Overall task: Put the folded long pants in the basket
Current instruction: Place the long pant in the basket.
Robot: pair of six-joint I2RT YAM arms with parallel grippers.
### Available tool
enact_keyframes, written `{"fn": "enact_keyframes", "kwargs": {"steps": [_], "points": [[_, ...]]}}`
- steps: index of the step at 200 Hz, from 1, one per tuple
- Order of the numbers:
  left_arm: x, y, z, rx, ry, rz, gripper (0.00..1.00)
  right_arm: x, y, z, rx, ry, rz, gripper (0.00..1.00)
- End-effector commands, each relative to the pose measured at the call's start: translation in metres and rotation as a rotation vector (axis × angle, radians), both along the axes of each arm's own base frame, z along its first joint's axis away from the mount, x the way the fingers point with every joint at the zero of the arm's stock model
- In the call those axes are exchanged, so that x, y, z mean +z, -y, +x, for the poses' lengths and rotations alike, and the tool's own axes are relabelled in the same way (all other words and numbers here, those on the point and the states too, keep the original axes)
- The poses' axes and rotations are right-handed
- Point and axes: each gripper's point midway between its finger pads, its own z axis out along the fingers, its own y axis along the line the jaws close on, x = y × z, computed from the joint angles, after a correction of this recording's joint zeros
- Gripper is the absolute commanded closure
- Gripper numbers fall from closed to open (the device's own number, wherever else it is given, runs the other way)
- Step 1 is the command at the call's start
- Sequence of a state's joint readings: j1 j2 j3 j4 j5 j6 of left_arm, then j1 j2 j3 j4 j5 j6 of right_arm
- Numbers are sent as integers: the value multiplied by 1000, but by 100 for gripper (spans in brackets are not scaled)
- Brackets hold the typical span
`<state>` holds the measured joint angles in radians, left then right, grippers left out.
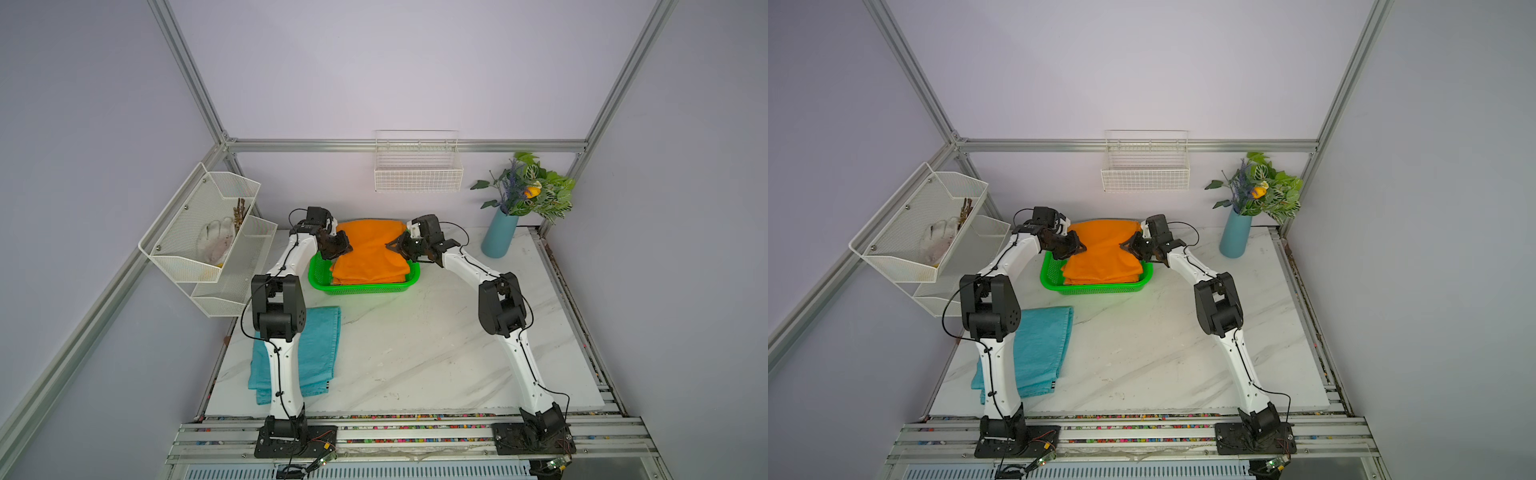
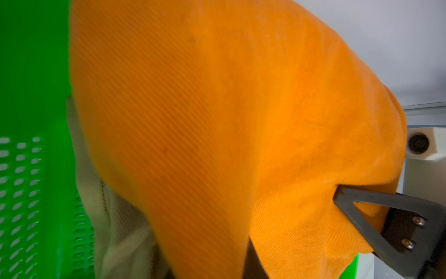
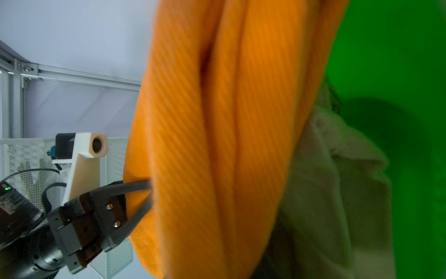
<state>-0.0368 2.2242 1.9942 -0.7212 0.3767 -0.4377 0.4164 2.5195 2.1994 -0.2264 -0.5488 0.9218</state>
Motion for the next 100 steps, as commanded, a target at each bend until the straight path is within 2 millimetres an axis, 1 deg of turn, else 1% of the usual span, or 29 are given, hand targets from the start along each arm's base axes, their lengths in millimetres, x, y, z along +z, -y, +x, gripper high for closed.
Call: {"fn": "enact_keyframes", "kwargs": {"steps": [1,4,14,17,19,20,22,34,45,65,83,93,100], "points": [[4,-23,5,40,24,95,59,12,23,20,-59,79,-42,37],[5,-23,5,41,28,99,51,14,25,21,-62,87,-51,27],[9,-26,6,49,37,114,22,22,33,22,-76,111,-82,8],[12,-27,6,53,44,120,12,25,36,23,-80,120,-89,3],[13,-28,6,56,46,124,5,28,37,23,-81,127,-94,2],[14,-29,6,58,47,126,2,28,38,23,-83,129,-97,2],[16,-30,7,62,51,131,0,29,40,23,-87,133,-102,1],[26,-35,7,78,74,157,0,42,52,25,-110,167,-143,1],[40,-42,6,103,102,191,0,57,63,25,-130,205,-186,1],[77,-53,1,133,176,250,0,87,82,23,-157,288,-272,1],[112,-59,-7,149,249,282,0,115,88,16,-151,369,-316,1],[128,-60,-16,151,280,287,0,125,89,9,-132,391,-336,1],[134,-59,-23,151,288,289,0,129,89,3,-111,392,-345,1]]}}
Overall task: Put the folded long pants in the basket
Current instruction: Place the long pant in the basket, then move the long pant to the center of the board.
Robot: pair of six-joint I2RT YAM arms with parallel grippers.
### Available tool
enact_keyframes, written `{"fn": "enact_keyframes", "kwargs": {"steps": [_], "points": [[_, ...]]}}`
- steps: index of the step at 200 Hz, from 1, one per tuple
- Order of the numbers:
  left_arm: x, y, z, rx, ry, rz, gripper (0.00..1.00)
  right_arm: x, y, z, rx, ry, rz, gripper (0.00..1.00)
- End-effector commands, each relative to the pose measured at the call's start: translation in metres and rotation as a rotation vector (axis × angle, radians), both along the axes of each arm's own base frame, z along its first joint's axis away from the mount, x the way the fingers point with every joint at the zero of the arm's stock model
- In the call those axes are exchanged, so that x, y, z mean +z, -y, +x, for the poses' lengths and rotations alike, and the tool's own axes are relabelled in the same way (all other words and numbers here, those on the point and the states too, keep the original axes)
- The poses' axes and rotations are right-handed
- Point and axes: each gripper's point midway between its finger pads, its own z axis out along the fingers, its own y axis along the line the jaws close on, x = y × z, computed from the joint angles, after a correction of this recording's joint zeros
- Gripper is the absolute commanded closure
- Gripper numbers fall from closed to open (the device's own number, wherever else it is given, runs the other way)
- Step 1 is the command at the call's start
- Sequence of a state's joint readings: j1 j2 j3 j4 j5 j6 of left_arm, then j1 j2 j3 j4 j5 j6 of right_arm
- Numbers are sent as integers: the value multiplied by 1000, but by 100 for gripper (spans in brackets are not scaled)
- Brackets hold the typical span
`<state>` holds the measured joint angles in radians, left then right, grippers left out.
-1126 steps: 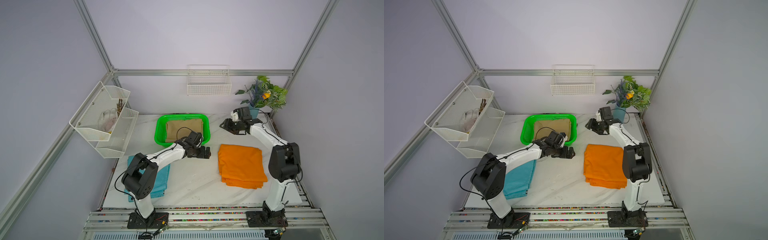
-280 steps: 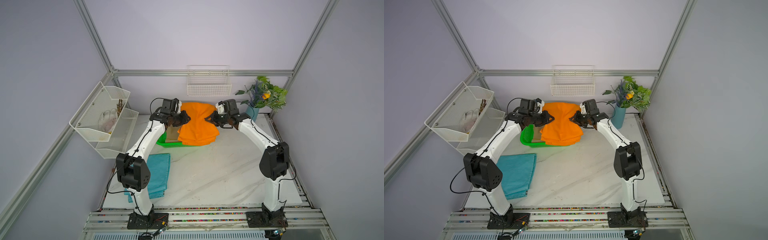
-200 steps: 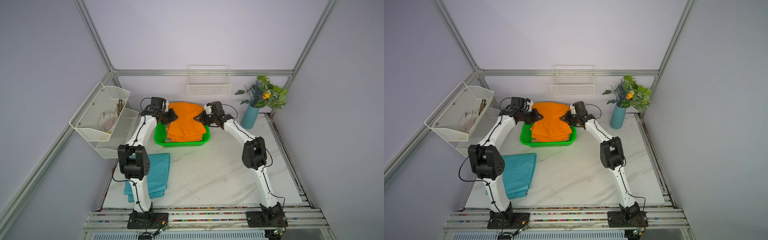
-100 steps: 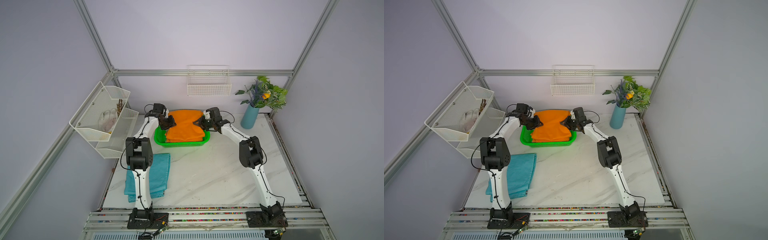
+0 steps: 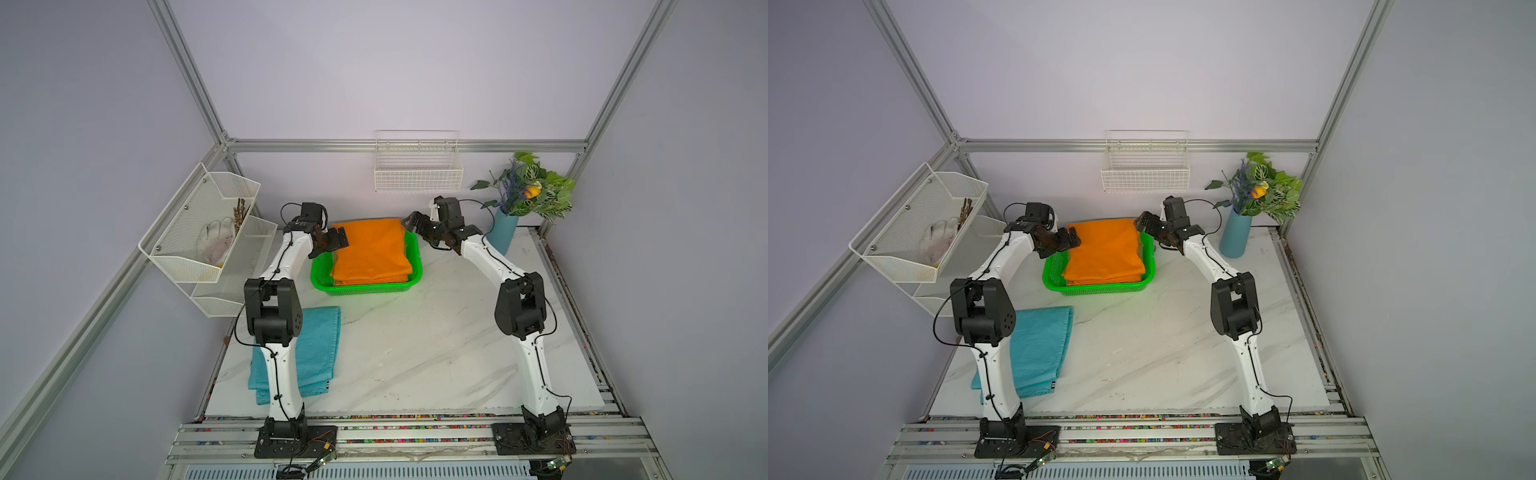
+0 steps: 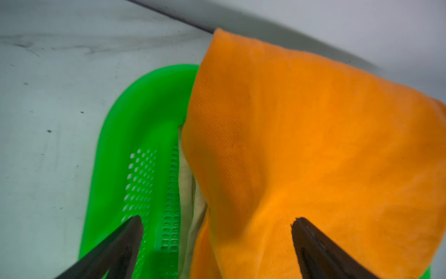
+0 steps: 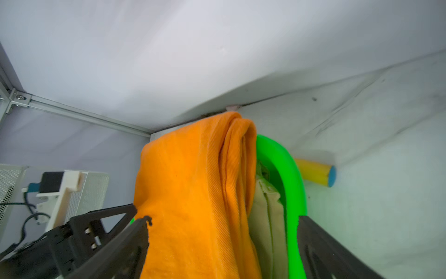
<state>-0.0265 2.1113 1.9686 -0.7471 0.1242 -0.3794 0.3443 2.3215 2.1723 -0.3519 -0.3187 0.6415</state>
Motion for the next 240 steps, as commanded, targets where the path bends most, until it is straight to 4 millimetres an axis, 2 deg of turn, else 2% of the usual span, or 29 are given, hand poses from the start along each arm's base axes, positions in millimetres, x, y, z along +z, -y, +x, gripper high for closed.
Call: {"fn": "enact_keyframes", "kwargs": {"steps": [1,16,32,58,60,67,71,92,106,122,160,188,223,240], "points": [[97,-12,-19,13,207,68,0,46,7,-20,33,103,-108,1],[103,-10,-40,11,215,67,0,46,1,-38,82,83,-138,1],[95,-9,-71,27,191,46,0,36,-11,-66,137,65,-148,1],[58,-15,-131,96,130,9,3,18,-31,-117,209,48,-145,2],[48,-15,-138,102,110,6,4,14,-32,-121,213,42,-149,2],[38,-16,-153,124,97,-8,7,9,-34,-132,223,39,-155,2],[41,-17,-165,139,113,-17,8,4,-34,-139,224,35,-160,2],[18,-23,-207,216,105,-43,18,-7,-25,-163,221,21,-179,2],[4,-28,-230,269,94,-47,24,-14,-17,-175,221,6,-196,2],[-21,-35,-252,315,43,-35,33,-23,-13,-191,251,-23,-199,2],[-75,-41,-277,401,-99,-33,35,-46,-8,-210,271,-79,-192,3],[-106,-36,-277,406,-177,-54,36,-57,-9,-214,276,-117,-175,4],[-129,-19,-275,339,-270,-61,37,-75,-6,-221,278,-166,-192,5],[-138,3,-275,279,-287,-77,37,-85,-1,-225,276,-191,-222,5]]}}
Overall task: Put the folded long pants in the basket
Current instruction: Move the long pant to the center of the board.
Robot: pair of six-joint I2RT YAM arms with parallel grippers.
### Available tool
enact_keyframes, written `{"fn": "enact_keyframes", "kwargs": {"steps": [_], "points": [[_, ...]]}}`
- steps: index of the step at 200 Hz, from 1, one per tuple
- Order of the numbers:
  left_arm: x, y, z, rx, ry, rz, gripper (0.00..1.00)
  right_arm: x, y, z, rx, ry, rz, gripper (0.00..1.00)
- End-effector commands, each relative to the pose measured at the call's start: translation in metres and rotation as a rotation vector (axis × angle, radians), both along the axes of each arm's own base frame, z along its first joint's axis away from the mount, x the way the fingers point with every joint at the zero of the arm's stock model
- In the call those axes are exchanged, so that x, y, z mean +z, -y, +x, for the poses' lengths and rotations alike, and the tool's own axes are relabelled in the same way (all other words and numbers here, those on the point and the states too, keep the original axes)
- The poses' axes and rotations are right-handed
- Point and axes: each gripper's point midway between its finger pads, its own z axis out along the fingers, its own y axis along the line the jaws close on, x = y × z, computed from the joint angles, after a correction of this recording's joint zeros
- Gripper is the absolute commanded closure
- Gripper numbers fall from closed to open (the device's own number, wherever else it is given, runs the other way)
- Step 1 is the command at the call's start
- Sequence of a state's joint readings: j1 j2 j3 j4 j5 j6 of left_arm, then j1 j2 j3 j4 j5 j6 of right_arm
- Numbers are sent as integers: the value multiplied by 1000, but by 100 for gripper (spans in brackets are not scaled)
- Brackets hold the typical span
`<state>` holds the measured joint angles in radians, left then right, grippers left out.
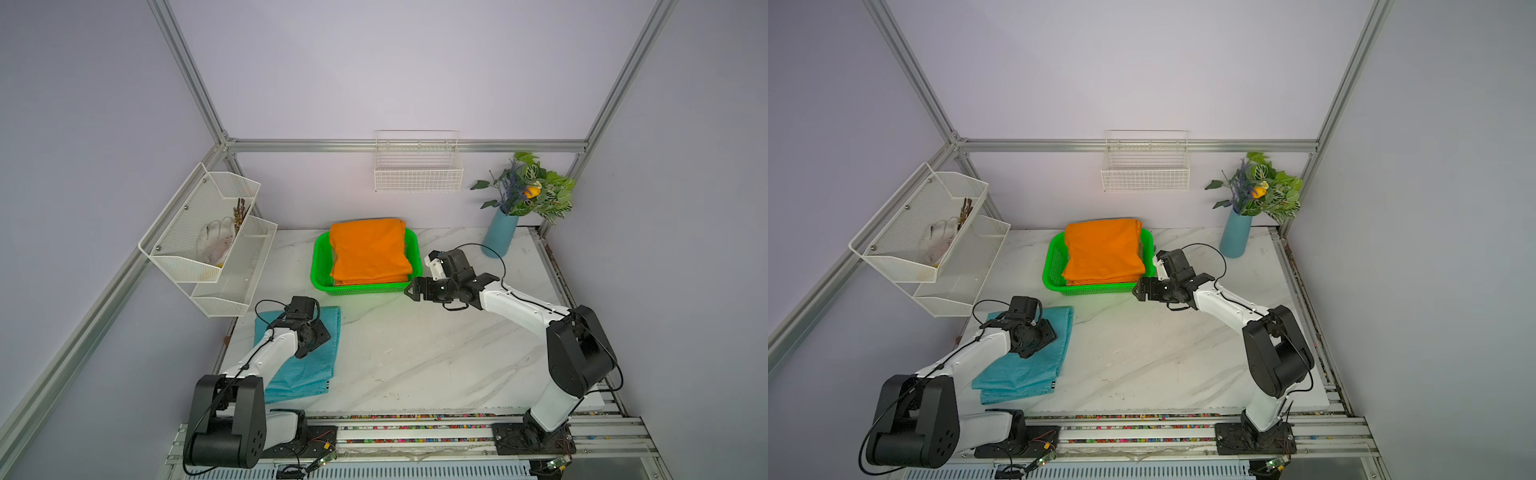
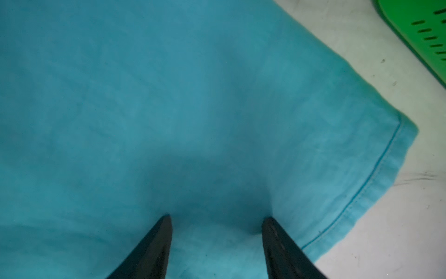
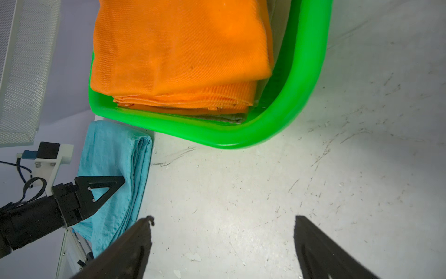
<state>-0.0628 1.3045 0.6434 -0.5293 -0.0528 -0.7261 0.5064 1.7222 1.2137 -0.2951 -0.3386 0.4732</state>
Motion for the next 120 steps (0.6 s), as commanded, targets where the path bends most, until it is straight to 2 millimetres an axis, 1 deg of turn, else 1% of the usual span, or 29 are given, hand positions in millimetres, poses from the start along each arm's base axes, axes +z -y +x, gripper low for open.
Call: {"fn": "enact_keyframes", "kwargs": {"steps": [1,19,21,24,43,55,62,75,90,103,120], "points": [[-1,34,13,-70,34,-74,37,-7,3,-4,2,-11,-18,5],[-9,75,12,-162,13,-120,38,-16,8,-9,-7,-30,-40,4],[-16,80,10,-171,-10,-119,38,-18,9,-10,-6,-34,-42,4],[-19,87,9,-187,-23,-122,38,-19,10,-11,-8,-38,-43,4],[-27,132,11,-260,-62,-160,38,-27,13,-17,-13,-59,-51,4],[-28,162,16,-304,-54,-196,38,-30,15,-19,-16,-67,-57,4],[-25,177,21,-363,-46,-188,40,-33,17,-21,-17,-72,-63,4],[-20,192,29,-432,-80,-128,40,-37,19,-24,-22,-82,-70,4],[-12,212,39,-485,-77,-135,39,-40,20,-29,-16,-96,-70,4],[-2,219,47,-495,-66,-132,37,-44,22,-33,-13,-108,-75,4],[17,230,59,-499,-22,-163,33,-47,24,-38,-17,-116,-70,4]]}}
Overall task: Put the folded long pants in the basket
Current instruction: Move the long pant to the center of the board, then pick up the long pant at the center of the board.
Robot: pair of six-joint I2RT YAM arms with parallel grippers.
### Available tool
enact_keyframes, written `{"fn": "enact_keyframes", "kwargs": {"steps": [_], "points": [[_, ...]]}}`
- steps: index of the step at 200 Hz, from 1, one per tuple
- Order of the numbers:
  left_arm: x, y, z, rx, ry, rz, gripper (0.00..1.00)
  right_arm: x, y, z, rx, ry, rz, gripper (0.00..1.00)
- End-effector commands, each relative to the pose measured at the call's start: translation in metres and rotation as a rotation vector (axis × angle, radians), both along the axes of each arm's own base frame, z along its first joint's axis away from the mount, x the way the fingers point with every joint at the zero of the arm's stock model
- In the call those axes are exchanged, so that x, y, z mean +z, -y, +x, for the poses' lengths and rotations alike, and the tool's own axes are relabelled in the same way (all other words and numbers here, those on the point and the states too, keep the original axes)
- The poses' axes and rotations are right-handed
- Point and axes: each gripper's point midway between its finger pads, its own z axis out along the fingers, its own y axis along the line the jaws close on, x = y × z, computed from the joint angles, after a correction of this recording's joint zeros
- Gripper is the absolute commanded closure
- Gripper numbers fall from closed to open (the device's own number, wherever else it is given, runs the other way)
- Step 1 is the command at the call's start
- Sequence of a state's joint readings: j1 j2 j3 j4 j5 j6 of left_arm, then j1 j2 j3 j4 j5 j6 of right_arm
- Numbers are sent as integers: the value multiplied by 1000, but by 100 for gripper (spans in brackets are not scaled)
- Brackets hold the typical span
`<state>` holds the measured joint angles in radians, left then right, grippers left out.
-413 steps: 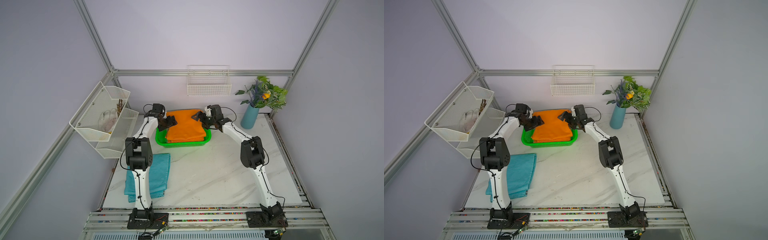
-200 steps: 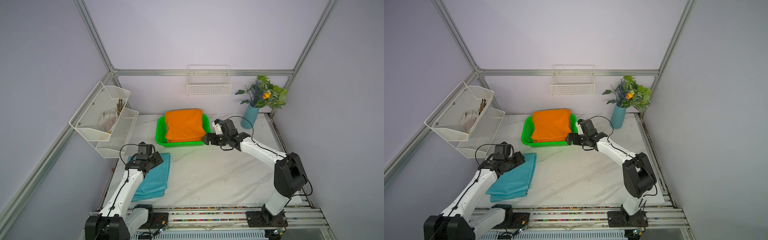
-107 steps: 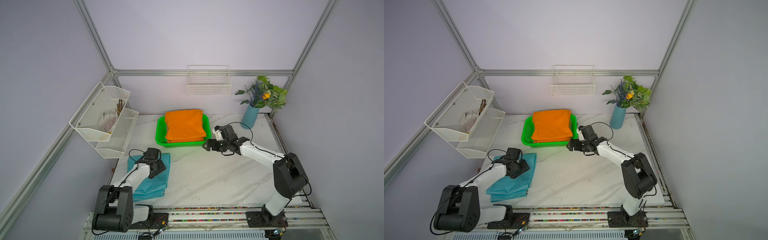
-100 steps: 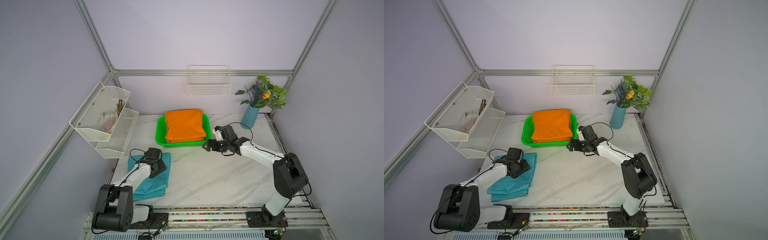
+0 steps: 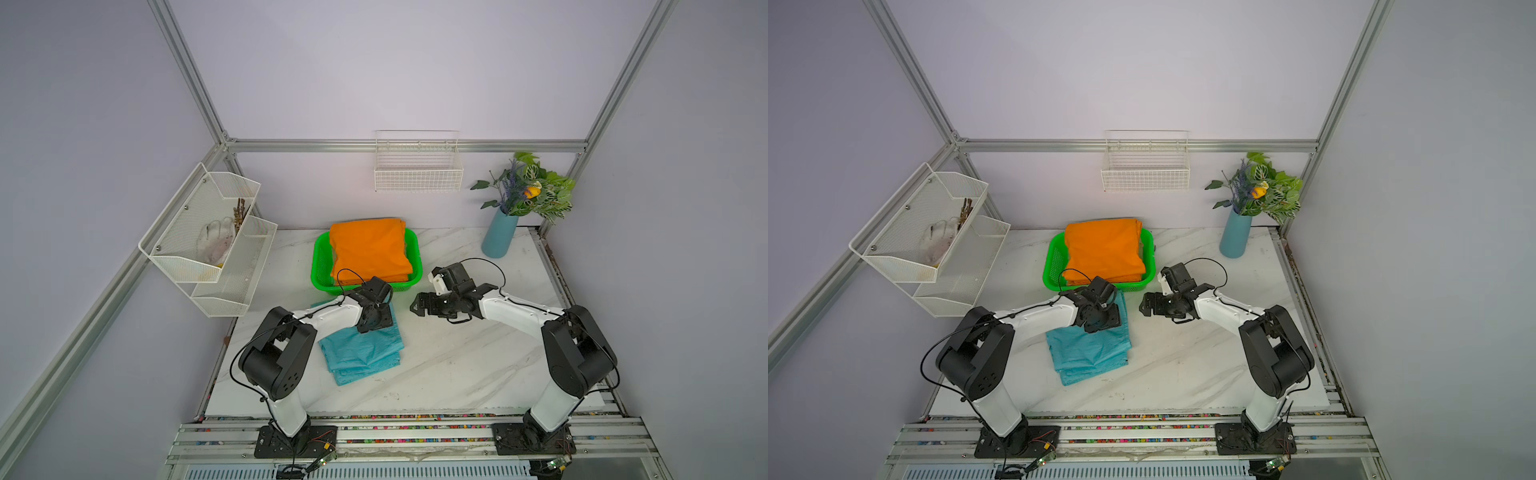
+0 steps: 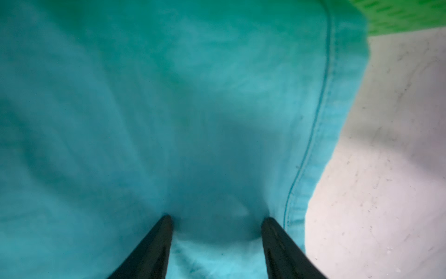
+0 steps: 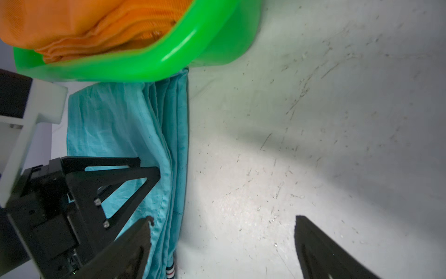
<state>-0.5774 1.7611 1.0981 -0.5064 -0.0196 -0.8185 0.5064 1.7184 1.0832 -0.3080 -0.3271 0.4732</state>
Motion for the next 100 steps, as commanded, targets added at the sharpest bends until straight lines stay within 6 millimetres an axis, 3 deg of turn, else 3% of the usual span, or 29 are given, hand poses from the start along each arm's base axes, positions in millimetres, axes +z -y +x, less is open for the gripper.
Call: {"fn": "enact_keyframes", "kwargs": {"steps": [1,27,46,65,100], "points": [[12,26,-3,-60,-41,-86,32,5,5,-7,-9,2,6,4],[44,36,9,-82,13,-131,25,3,-6,-15,39,-7,66,5],[59,36,4,-100,22,-147,21,2,-19,-18,112,-15,119,7],[63,19,-9,-78,16,-130,20,-6,-31,-21,175,-57,159,8],[68,-32,-32,30,49,-115,19,-21,-49,-22,239,-110,190,11]]}}
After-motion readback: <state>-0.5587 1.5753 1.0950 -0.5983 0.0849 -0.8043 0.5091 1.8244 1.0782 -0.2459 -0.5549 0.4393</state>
